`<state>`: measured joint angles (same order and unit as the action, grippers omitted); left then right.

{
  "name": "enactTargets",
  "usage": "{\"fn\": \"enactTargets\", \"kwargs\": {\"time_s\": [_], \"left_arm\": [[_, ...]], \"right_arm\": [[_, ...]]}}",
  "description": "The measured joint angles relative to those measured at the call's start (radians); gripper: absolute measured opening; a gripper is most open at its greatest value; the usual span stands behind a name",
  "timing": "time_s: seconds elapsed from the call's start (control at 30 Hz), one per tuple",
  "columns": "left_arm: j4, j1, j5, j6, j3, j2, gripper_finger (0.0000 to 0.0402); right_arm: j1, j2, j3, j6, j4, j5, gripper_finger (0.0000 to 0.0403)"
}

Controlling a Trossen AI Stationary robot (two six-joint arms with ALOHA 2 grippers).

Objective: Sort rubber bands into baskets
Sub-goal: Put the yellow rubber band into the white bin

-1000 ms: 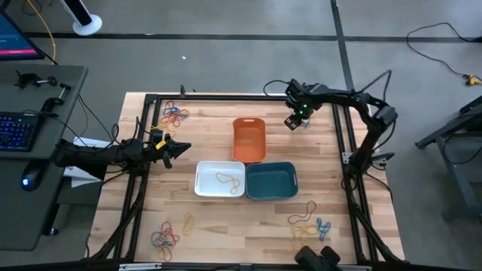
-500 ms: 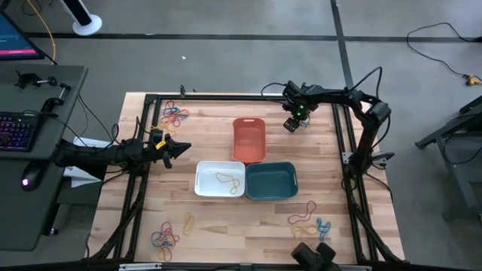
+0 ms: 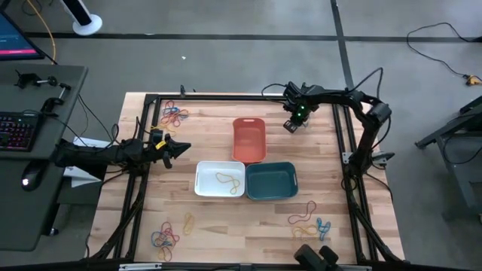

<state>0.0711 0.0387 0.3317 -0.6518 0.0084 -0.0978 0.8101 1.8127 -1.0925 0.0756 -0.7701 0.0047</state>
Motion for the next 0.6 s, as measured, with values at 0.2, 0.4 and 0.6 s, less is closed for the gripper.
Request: {"fn": "enactTargets", "kwargs": {"time_s": [0.2, 0.4, 0.6], "left_arm": [[0.000, 0.000, 0.000, 0.000, 0.000, 0.000, 0.0001], [0.000, 0.000, 0.000, 0.000, 0.000, 0.000, 0.0001], [0.000, 0.000, 0.000, 0.000, 0.000, 0.000, 0.0001]], "right_arm": [[0.005, -0.168, -0.048, -0.050, -0.017, -0.044, 0.0000], [-0.020, -0.309, -0.102, -0.193, 0.099, -0.216, 0.0000], [-0.183, -0.366, -0.104, -0.397, 0.289, -0.367, 0.0000]]}}
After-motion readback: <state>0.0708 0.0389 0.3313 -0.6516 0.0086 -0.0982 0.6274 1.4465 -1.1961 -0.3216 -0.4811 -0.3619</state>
